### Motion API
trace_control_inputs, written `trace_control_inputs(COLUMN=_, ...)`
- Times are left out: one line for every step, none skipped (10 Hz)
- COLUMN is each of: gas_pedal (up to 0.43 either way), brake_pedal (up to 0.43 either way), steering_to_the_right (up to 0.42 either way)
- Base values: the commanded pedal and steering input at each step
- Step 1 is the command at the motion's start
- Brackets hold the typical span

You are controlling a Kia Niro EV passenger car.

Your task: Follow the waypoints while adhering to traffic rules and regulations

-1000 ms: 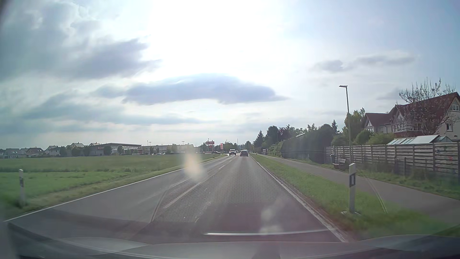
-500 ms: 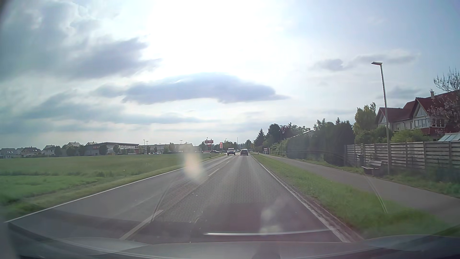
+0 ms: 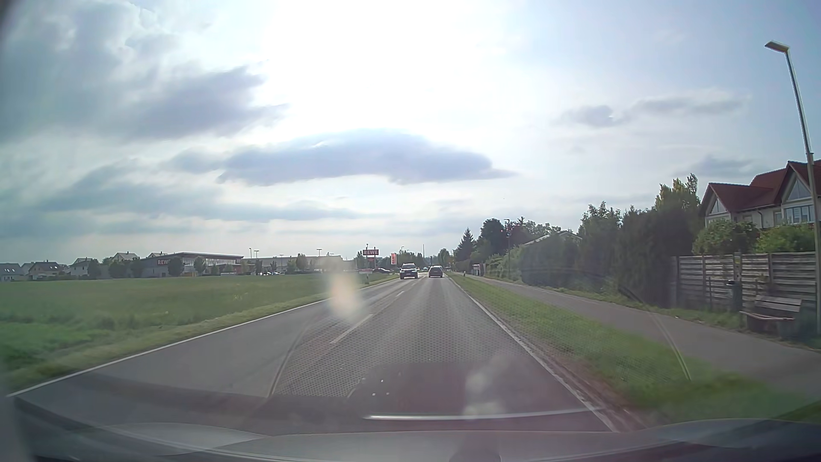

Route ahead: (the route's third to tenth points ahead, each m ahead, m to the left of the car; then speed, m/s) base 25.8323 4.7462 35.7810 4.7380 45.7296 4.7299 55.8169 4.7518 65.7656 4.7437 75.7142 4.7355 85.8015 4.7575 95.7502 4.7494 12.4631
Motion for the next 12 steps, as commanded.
trace_control_inputs(gas_pedal=0.169, brake_pedal=0.000, steering_to_the_right=0.000)
trace_control_inputs(gas_pedal=0.169, brake_pedal=0.000, steering_to_the_right=0.000)
trace_control_inputs(gas_pedal=0.169, brake_pedal=0.000, steering_to_the_right=0.000)
trace_control_inputs(gas_pedal=0.169, brake_pedal=0.000, steering_to_the_right=0.000)
trace_control_inputs(gas_pedal=0.169, brake_pedal=0.000, steering_to_the_right=0.000)
trace_control_inputs(gas_pedal=0.169, brake_pedal=0.000, steering_to_the_right=0.000)
trace_control_inputs(gas_pedal=0.169, brake_pedal=0.000, steering_to_the_right=0.000)
trace_control_inputs(gas_pedal=0.169, brake_pedal=0.000, steering_to_the_right=0.000)
trace_control_inputs(gas_pedal=0.169, brake_pedal=0.000, steering_to_the_right=0.000)
trace_control_inputs(gas_pedal=0.169, brake_pedal=0.000, steering_to_the_right=0.000)
trace_control_inputs(gas_pedal=0.169, brake_pedal=0.000, steering_to_the_right=0.000)
trace_control_inputs(gas_pedal=0.169, brake_pedal=0.000, steering_to_the_right=0.000)
